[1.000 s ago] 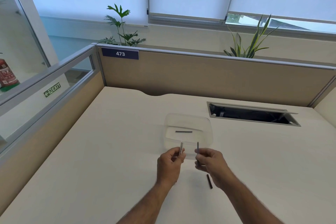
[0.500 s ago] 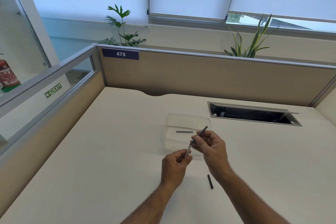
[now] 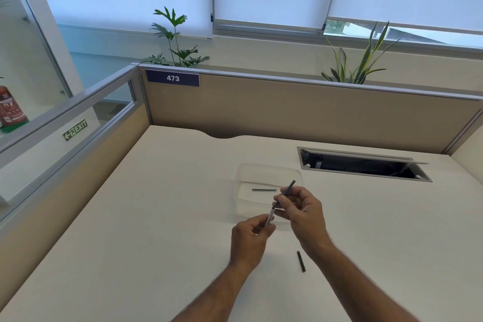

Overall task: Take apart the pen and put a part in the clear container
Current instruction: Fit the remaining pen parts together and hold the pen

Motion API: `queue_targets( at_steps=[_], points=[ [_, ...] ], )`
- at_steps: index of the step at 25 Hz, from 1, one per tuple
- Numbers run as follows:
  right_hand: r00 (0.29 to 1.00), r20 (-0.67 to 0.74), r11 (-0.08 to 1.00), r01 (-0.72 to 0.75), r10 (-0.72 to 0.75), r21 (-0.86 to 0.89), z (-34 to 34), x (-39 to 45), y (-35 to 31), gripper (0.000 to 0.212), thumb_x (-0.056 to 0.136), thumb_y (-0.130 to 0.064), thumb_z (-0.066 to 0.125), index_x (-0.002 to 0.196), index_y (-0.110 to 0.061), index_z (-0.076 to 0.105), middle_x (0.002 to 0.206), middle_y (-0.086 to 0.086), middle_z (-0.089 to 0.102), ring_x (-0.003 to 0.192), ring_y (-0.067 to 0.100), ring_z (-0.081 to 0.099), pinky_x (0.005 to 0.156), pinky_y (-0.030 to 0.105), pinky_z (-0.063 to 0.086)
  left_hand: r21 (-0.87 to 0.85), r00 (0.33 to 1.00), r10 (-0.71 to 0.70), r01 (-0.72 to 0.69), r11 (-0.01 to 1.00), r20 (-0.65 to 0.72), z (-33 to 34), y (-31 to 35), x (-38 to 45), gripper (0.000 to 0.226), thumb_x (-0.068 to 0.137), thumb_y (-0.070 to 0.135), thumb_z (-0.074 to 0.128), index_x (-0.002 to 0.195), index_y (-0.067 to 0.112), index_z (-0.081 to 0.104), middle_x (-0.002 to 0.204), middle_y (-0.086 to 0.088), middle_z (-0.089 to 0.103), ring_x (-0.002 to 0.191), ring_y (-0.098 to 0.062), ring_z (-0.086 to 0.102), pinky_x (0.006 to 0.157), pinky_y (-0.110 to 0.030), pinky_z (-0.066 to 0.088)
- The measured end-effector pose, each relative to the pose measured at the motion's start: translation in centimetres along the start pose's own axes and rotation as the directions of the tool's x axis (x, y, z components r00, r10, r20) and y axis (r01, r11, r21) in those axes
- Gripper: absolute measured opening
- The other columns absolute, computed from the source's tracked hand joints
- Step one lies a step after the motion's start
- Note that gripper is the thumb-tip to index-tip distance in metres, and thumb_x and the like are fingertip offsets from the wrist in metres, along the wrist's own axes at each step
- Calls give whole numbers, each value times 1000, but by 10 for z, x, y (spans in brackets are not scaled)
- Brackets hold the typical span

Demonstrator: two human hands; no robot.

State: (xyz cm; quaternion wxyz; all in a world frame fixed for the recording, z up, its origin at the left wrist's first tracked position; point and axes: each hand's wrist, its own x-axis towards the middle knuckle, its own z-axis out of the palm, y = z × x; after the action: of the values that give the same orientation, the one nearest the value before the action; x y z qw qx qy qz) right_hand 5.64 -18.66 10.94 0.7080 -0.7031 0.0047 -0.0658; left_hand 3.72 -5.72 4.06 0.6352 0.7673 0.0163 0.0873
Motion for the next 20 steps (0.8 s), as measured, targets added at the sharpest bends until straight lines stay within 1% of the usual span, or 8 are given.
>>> queue_targets(
  at_steps=[4,7,9,13,15,17,20],
  points=[
    [999,22,996,40,-39,-84,-3,2,2,14,91,-2,67,99,-12,69,87,10,76,80,23,76,69,32,64,-16,1000,16,-16,1000,-2,-2,0,0,24,83,14,77,101,31,76,85,29,74,81,-3,71,74,-20,58],
    [998,38,990,51,-46,-135,-4,1,4,14,88,-4,70,95,-16,72,83,6,77,80,23,75,70,35,64,-20,1000,28,-28,999,-4,-2,1,1,26,83,15,77,102,33,75,85,30,74,82,-2,71,74,-17,57],
    [998,56,982,42,-32,-186,-5,1,6,12,86,-7,74,90,-19,75,81,4,77,79,23,75,72,39,64,-16,999,37,-38,999,-4,-2,1,1,24,84,17,77,104,31,75,85,32,73,83,-1,71,74,-16,57],
    [996,87,964,-6,31,-267,-6,0,12,10,80,-14,79,86,-22,77,80,1,78,79,17,75,76,45,64,-17,997,76,-75,997,26,-3,6,2,26,87,20,74,100,42,73,88,28,75,84,-2,72,75,-21,59],
    [995,91,958,-3,30,-287,-8,-1,15,15,78,-17,81,90,-25,76,84,-3,79,83,14,75,76,42,64,-19,997,76,-76,997,29,-4,6,2,28,88,21,73,101,45,71,89,29,74,86,0,71,76,-21,58],
    [996,90,954,0,29,-301,-13,-3,16,22,76,-22,84,96,-27,75,88,-6,79,85,12,74,73,38,64,-26,998,64,-64,998,22,-4,4,3,29,87,20,74,102,45,71,90,30,74,88,1,71,77,-20,58],
    [997,48,958,-48,64,-281,-22,-5,21,24,75,-25,85,96,-28,75,87,-5,79,85,12,74,68,35,64,-38,1000,30,-30,999,-2,-4,-1,4,26,85,16,75,102,36,75,90,32,73,88,3,70,77,-19,57]
  ],
)
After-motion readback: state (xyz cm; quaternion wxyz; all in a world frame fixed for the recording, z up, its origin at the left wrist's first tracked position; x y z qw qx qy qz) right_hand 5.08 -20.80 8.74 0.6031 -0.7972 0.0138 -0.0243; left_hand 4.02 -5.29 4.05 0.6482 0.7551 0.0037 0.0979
